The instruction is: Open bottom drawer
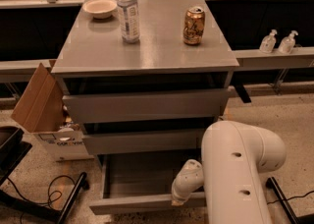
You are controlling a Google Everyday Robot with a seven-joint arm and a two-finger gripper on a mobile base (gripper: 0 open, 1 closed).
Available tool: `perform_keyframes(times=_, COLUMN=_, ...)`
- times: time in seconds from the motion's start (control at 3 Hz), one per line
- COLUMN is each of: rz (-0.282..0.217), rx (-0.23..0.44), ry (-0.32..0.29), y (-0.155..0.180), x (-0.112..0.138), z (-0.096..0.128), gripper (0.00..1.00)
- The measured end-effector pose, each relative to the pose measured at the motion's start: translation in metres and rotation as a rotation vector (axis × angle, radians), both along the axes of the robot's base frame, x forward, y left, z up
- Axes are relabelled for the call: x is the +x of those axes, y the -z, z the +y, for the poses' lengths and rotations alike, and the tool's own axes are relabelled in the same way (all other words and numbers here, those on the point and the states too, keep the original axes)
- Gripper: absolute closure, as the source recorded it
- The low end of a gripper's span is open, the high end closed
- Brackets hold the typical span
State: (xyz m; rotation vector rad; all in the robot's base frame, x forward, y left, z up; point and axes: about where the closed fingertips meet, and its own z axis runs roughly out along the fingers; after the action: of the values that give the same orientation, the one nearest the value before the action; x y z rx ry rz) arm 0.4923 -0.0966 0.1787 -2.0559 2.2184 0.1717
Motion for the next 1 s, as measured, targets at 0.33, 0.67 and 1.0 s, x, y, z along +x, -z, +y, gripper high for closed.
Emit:
perform_keyframes(times=0.33, rz=0.008, rx=-0.003, ry=0.002, y=-0.001, x=-0.003, z=-0.001, gripper=1.0)
perform_keyframes(times=0.67, rz=0.069, rx=-0.023, ry=-0.001, y=0.0, x=-0.024, z=-0.003, gripper=1.0)
perform_keyframes(times=1.0, rz=0.092, rx=-0.027, ry=-0.005, y=0.001, x=-0.032, z=-0.003, gripper=1.0)
